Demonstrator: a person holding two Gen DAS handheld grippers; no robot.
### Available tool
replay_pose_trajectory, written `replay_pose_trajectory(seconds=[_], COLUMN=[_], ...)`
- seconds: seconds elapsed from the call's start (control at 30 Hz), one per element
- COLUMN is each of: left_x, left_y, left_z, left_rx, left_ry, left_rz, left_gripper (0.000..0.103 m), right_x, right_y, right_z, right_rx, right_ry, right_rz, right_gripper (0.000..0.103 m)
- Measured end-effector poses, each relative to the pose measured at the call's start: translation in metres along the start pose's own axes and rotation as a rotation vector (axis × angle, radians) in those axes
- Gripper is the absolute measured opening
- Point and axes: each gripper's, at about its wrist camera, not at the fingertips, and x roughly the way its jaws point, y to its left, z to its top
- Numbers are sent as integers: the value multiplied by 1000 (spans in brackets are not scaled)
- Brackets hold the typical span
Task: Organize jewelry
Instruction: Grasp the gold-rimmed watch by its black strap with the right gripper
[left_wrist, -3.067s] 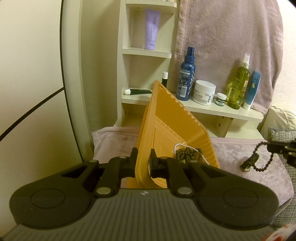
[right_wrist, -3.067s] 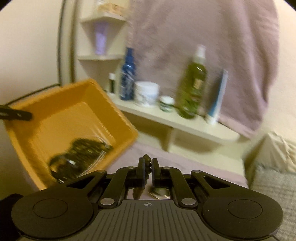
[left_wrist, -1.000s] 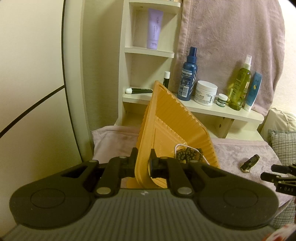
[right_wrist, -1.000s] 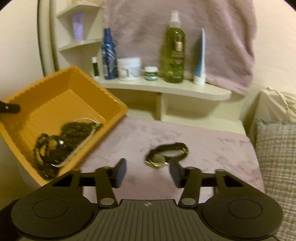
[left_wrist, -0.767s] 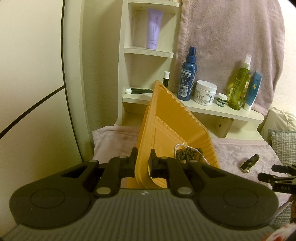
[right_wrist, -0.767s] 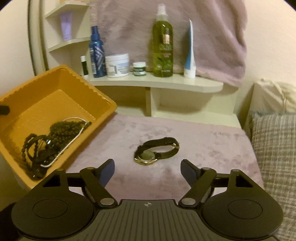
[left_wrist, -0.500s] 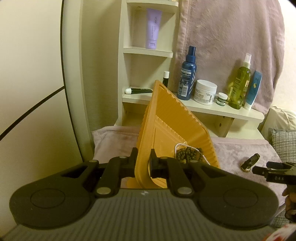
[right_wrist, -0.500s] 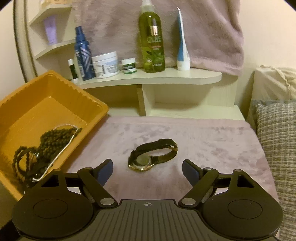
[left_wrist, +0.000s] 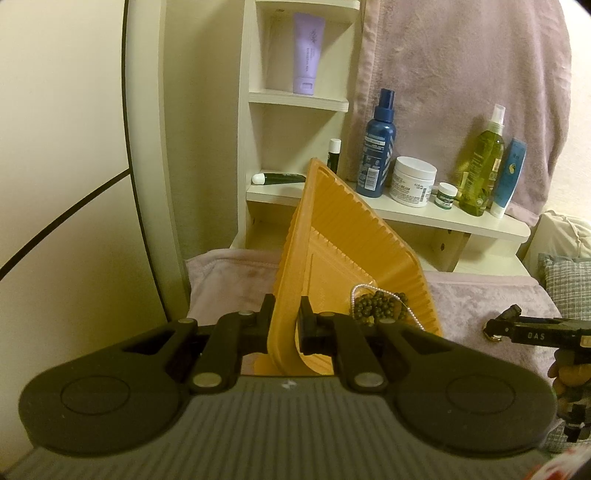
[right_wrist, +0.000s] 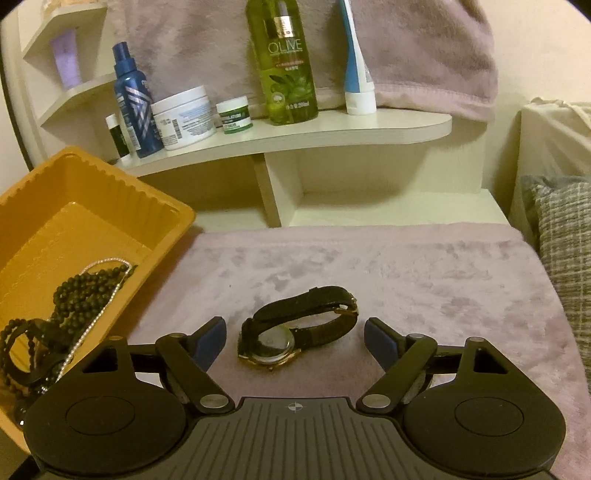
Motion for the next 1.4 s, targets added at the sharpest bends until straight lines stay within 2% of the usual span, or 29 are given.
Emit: replay_pose_trajectory(seconds=[0.03,0.13,0.3,0.57,0.77,1.4], left_x=[0,0,0,1,1,1], left_y=[-1,0,0,0,0,-2], left_z=[0,0,0,1,1,2], left_rx=[0,0,0,1,0,0], left_ry=[0,0,0,-1,-1,-7], left_rz=[1,1,0,0,-1,-9], left_gripper=[10,10,10,10,10,10], right_x=[0,0,-5,-15,-20,-54], right_y=[0,0,1,17,24,26], right_z=[0,0,-1,2,-3,-8], right_rx=[4,2,-17,-117,-154,-252], right_ry=[-3,-11,-35,-58,-62,-80], right_rz=[1,-1,-2,-12,-27,-99], right_gripper=[81,67,63,45,42,40])
